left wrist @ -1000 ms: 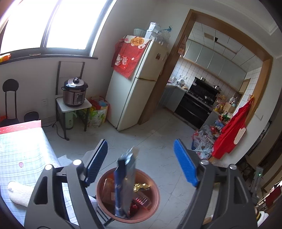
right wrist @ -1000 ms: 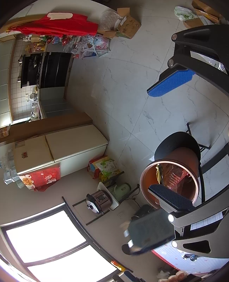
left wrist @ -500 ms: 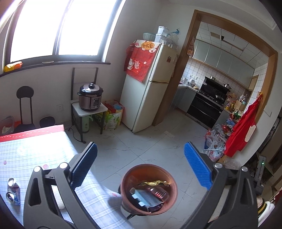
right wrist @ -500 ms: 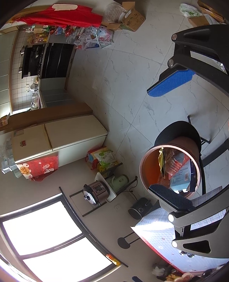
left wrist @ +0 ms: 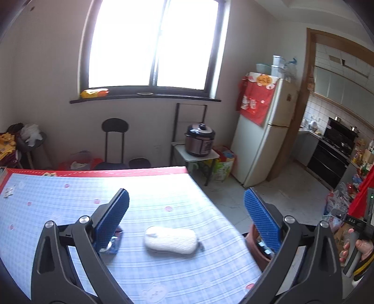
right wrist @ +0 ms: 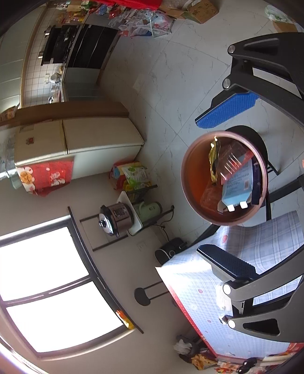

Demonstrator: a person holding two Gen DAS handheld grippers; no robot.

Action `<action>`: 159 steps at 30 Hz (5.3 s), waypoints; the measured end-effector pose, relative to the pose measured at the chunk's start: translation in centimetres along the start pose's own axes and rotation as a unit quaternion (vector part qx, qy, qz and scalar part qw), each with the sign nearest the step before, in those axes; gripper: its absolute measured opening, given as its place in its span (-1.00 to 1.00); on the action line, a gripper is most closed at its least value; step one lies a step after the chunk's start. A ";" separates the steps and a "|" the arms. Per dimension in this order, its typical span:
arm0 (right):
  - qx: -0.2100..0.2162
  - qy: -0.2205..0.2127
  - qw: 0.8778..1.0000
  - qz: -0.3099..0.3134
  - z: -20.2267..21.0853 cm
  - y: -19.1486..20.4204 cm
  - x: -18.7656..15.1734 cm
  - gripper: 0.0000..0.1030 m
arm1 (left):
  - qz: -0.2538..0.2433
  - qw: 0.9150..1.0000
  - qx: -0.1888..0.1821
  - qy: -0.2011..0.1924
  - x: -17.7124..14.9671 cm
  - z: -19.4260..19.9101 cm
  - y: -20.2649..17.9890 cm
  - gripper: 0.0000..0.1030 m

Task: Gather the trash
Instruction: 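Move both open tools back over the table toward the white sponge, then grasp the white sponge with the right tool and lift it, then grasp the crushed blue can with the left tool and lift it, then carry the white sponge to the bin and open the right tool while the left holds the can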

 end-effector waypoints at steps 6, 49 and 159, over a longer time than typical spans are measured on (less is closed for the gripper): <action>0.037 0.019 0.997 0.060 -1.1 8.4 -0.8 0.90 | 0.048 0.995 0.084 0.000 -2.0 4.2 9.9 0.89; 0.132 0.230 0.842 0.469 -20.1 43.1 -21.1 0.67 | 0.171 0.970 0.127 0.119 -16.5 0.2 32.7 0.89; 0.247 0.194 0.936 0.161 -13.1 36.7 -13.6 -0.73 | 0.274 0.945 -0.039 0.174 -17.2 -11.4 25.9 -0.51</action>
Point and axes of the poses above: each gripper's, at about its wrist camera, not at the fingertips, and z roughly against the way its jaws point, y to its left, x to its top, the point moved 1 cm from there along -z, roughly the way its jaws point, and after that the axes turned 7 degrees about -y, right-handed, at the moved point
